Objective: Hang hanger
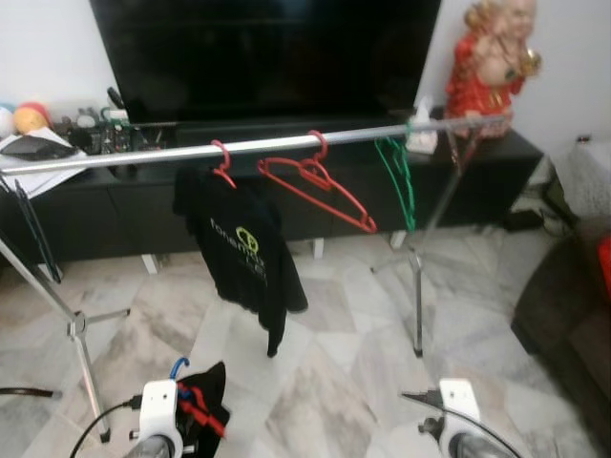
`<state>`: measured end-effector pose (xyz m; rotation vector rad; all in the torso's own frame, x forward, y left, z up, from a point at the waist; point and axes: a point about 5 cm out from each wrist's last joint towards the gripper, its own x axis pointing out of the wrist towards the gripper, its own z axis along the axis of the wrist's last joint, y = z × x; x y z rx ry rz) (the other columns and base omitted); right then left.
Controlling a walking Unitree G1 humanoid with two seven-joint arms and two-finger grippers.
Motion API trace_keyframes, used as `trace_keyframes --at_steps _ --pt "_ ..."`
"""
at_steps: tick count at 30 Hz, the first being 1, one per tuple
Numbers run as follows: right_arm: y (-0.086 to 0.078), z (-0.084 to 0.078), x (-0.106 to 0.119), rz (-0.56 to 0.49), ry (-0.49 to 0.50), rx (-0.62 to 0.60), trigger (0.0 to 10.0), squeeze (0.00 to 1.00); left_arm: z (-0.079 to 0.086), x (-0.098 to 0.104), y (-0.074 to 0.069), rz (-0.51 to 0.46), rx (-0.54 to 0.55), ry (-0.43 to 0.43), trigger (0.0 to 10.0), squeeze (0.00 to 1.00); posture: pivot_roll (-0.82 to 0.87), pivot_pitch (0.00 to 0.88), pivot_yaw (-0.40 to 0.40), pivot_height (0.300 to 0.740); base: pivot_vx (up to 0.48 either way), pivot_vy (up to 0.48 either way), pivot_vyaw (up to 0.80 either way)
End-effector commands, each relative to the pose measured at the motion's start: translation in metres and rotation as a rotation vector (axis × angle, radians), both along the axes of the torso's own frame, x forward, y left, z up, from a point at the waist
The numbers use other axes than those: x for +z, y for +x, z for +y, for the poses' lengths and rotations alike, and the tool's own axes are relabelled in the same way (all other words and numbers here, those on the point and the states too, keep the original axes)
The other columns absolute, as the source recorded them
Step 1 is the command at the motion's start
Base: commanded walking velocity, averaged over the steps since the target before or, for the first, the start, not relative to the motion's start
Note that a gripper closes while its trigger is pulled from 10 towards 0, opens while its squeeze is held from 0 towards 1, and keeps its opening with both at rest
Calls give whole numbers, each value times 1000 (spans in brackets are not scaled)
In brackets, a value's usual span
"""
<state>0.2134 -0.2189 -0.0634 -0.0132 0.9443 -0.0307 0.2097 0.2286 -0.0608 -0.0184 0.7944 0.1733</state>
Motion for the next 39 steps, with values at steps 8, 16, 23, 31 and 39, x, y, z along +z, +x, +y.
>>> trace_keyframes --at_steps 8,16,23,31,39 --pt "10 7 4 7 -4 73 10000 0 7 10 13 -57 37 4 10000 0 -78 0 -40 740 480 0 200" --pt "13 9 6 1 16 65 10000 0 8 12 16 -68 46 7 10000 0 -90 0 -28 740 480 0 230" --pt "16 10 8 -1 13 100 10000 0 8 19 25 -118 45 17 10000 0 -94 0 -23 740 190 0 0" --pt "19 11 9 33 -9 167 10000 0 20 36 41 -214 60 65 10000 0 -85 0 -23 740 0 0 0" --pt "20 9 11 33 -14 170 10000 0 8 74 81 -417 -34 159 10000 0 -84 0 -27 740 0 0 0"
